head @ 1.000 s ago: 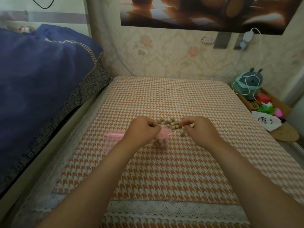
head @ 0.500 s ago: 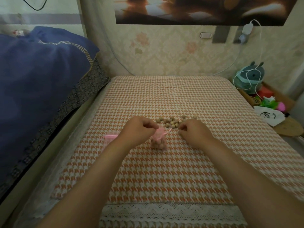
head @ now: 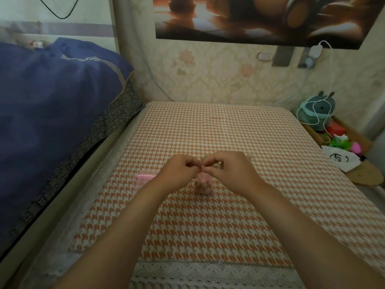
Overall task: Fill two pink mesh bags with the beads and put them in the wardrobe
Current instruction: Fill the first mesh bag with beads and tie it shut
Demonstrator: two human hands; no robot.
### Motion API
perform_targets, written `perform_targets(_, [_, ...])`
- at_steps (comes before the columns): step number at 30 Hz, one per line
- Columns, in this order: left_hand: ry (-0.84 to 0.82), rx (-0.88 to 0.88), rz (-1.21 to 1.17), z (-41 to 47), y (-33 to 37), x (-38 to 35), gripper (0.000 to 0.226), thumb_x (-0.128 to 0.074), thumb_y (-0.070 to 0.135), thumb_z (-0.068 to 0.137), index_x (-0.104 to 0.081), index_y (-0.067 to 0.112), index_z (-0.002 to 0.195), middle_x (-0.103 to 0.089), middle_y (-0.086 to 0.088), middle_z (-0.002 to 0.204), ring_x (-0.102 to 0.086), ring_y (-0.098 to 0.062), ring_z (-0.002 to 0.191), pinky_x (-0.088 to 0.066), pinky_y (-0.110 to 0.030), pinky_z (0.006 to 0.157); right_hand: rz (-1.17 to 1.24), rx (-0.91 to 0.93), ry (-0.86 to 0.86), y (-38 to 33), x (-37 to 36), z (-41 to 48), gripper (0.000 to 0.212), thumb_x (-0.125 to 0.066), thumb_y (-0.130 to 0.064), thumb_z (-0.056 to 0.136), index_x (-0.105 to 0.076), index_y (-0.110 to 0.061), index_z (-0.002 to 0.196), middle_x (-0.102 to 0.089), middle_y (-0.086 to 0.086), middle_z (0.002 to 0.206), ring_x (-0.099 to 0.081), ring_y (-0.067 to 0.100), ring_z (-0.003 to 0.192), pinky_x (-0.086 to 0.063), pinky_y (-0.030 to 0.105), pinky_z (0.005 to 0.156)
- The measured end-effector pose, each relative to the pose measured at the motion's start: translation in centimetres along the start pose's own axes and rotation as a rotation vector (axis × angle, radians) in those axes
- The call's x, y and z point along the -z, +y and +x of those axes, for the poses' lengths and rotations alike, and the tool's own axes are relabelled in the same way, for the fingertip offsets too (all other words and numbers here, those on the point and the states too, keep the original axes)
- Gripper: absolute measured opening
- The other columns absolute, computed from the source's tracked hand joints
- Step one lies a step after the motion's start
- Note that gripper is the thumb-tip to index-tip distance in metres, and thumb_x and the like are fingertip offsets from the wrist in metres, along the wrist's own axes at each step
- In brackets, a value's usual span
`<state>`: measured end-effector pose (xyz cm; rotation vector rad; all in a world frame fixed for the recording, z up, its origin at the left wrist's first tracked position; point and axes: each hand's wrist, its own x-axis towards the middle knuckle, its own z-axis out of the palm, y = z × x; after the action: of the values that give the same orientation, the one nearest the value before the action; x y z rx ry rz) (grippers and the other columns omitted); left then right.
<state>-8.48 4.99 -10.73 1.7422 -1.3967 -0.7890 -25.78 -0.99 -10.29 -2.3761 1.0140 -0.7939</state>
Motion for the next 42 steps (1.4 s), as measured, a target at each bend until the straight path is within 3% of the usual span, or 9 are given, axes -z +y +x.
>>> perform_targets(6, [0.016,-0.015,0.062,0.3,-0.3,0.3,0.019,-0.06,0.014,0.095,-0.077,0.021,0.099,-0.072,0.006,0.097,-0.067,-0.01,0.084,-0.057,-0.029,0.076,0.039,-0.056,0.153,1.3,1.3,1.3,0.012,-0.071,-0.024,0.092,-0.079,-0.026,0.102,-0.071,-0.016,0.099,-0.056,-0.015,0.079,-0.041,0.013,0.075])
perform_targets(9, [0.01,-0.054,0.122,0.6,-0.3,0.4,0.019,-0.059,0.017,0.096,-0.076,0.023,0.1,-0.07,0.008,0.104,-0.063,-0.003,0.087,-0.049,-0.018,0.07,-0.016,-0.175,0.206,3.4,1.8,1.6,0.015,-0.069,-0.023,0.094,-0.077,-0.025,0.106,-0.072,-0.012,0.107,-0.062,-0.005,0.094,-0.044,0.016,0.083])
perform_targets(13, [0.007,-0.083,0.146,1.0,-0.1,0.2,0.02,-0.058,0.02,0.097,-0.077,0.023,0.102,-0.066,0.013,0.1,-0.058,0.005,0.082,-0.04,-0.011,0.062,-0.169,-0.273,0.095,5.2,0.7,1.3,0.022,-0.067,-0.023,0.096,-0.074,-0.025,0.116,-0.072,-0.008,0.115,-0.061,0.007,0.096,-0.047,0.024,0.082])
perform_targets(18, [-0.015,-0.11,0.115,1.6,0.0,-0.2,0.018,-0.061,0.02,0.094,-0.077,0.026,0.101,-0.068,0.01,0.117,-0.06,-0.005,0.091,-0.042,-0.015,0.069,-0.363,-0.201,-0.039,5.4,-1.1,1.5,0.027,-0.06,-0.023,0.098,-0.071,-0.028,0.121,-0.068,-0.003,0.116,-0.064,0.021,0.1,-0.053,0.036,0.08])
perform_targets(23, [-0.048,-0.113,0.131,1.3,-0.1,-0.1,0.024,-0.06,0.018,0.092,-0.076,0.028,0.106,-0.067,0.011,0.123,-0.065,-0.002,0.086,-0.05,-0.018,0.068,-0.538,-0.199,-0.109,6.0,-2.7,2.4,0.024,-0.055,-0.021,0.097,-0.073,-0.019,0.114,-0.06,0.003,0.112,-0.061,0.024,0.097,-0.049,0.032,0.072])
perform_targets(27, [-0.051,-0.137,0.16,1.0,0.0,0.1,0.027,-0.059,0.017,0.092,-0.075,0.026,0.113,-0.066,0.009,0.13,-0.061,-0.003,0.096,-0.045,-0.014,0.071,-0.504,-0.258,-0.08,6.4,-3.1,2.6,0.021,-0.059,-0.024,0.097,-0.073,-0.018,0.112,-0.064,0.005,0.113,-0.064,0.025,0.094,-0.047,0.031,0.071])
perform_targets(31, [-0.044,-0.147,0.179,0.6,0.0,0.1,0.03,-0.059,0.017,0.093,-0.072,0.024,0.118,-0.066,0.009,0.128,-0.059,0.003,0.086,-0.044,-0.015,0.069,-0.318,-0.289,-0.02,5.9,-2.5,2.2,0.013,-0.065,-0.023,0.095,-0.075,-0.015,0.101,-0.072,0.002,0.097,-0.066,0.019,0.084,-0.055,0.034,0.074])
perform_targets(36, [-0.032,-0.132,0.161,0.4,-0.1,0.2,0.031,-0.06,0.016,0.091,-0.072,0.024,0.119,-0.068,0.012,0.12,-0.059,0.006,0.092,-0.044,-0.012,0.073,0.096,-0.176,0.199,1.8,-0.5,2.1,0.011,-0.074,-0.024,0.09,-0.075,-0.025,0.101,-0.07,-0.017,0.09,-0.059,-0.011,0.071,-0.043,0.004,0.067])
perform_targets(42, [-0.031,-0.127,0.112,-0.1,0.0,0.3,0.028,-0.06,0.017,0.092,-0.073,0.026,0.116,-0.072,0.014,0.104,-0.059,0.006,0.071,-0.041,-0.015,0.061,0.028,-0.04,0.03,-0.9,-0.3,1.1,0.014,-0.073,-0.041,0.084,-0.076,-0.035,0.096,-0.07,-0.023,0.09,-0.062,-0.01,0.084,-0.053,0.02,0.077])
